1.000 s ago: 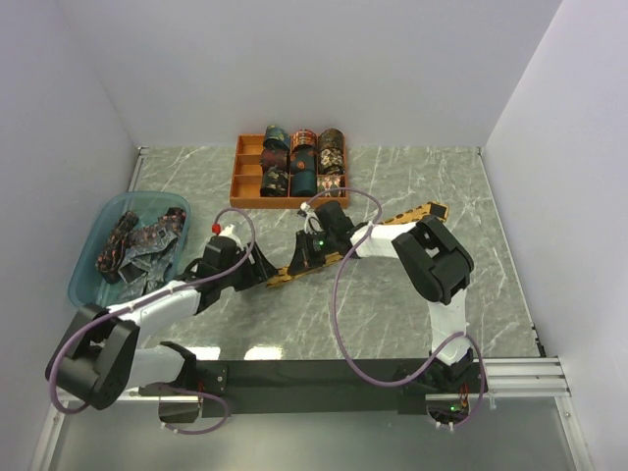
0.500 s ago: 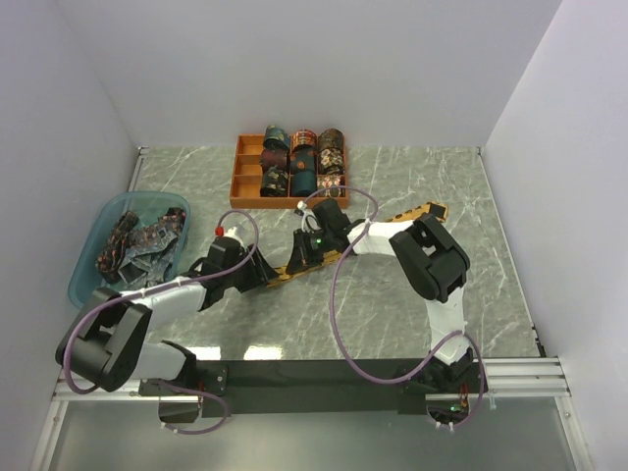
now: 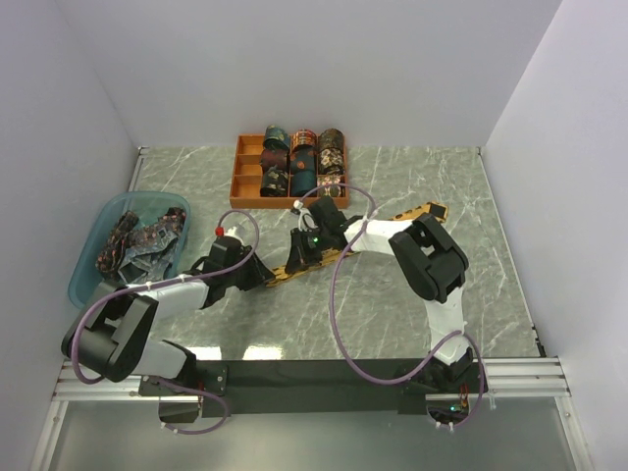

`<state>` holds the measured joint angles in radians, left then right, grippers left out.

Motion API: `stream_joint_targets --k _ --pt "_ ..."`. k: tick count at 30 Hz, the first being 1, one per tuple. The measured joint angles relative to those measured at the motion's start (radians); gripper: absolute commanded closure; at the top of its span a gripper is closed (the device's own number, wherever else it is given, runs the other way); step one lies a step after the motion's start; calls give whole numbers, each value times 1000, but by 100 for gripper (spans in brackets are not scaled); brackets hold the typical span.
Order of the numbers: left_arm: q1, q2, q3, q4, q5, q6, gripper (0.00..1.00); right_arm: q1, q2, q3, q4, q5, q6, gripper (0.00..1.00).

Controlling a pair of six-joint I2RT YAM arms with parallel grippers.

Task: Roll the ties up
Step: Roll the tie

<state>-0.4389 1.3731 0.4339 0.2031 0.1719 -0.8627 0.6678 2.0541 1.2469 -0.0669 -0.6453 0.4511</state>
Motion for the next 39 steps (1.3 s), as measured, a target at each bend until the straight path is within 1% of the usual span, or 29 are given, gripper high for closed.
stream_joint_targets --k 1,2,3,4,7,8,12,16,21,27,33,36,39 --pt "0 0 0 0 -1 -3 82 2 -3 3 -10 12 -4 82" --pt "0 0 0 0 -1 1 87 5 -8 5 -18 25 -8 80" --pt "0 0 0 0 -1 -1 89 9 -14 5 -29 40 -16 78" --pt "0 0 0 0 -1 0 90 11 -27 5 -44 68 -26 74" --pt "0 0 0 -2 -1 2 96 7 -74 4 -99 178 -50 68" --pt "0 0 0 -2 -1 3 98 4 -91 4 -112 213 -56 68" --pt "0 -1 0 0 3 2 99 -8 -143 4 -159 332 -77 68" --pt "0 -2 -1 5 19 2 98 -13 -163 4 -197 441 -83 68" --pt "0 -13 -1 -8 23 6 98 -13 -164 4 -226 527 -80 67" --pt "0 -84 0 -54 14 11 97 -7 -165 4 -241 582 -83 67" --pt "0 -118 0 -82 3 9 98 17 -165 4 -247 607 -86 68" --pt "0 -129 0 -92 -12 3 98 22 -165 4 -256 613 -86 71" --pt "0 -131 0 -105 -29 1 99 24 -165 -1 -259 624 -84 77"
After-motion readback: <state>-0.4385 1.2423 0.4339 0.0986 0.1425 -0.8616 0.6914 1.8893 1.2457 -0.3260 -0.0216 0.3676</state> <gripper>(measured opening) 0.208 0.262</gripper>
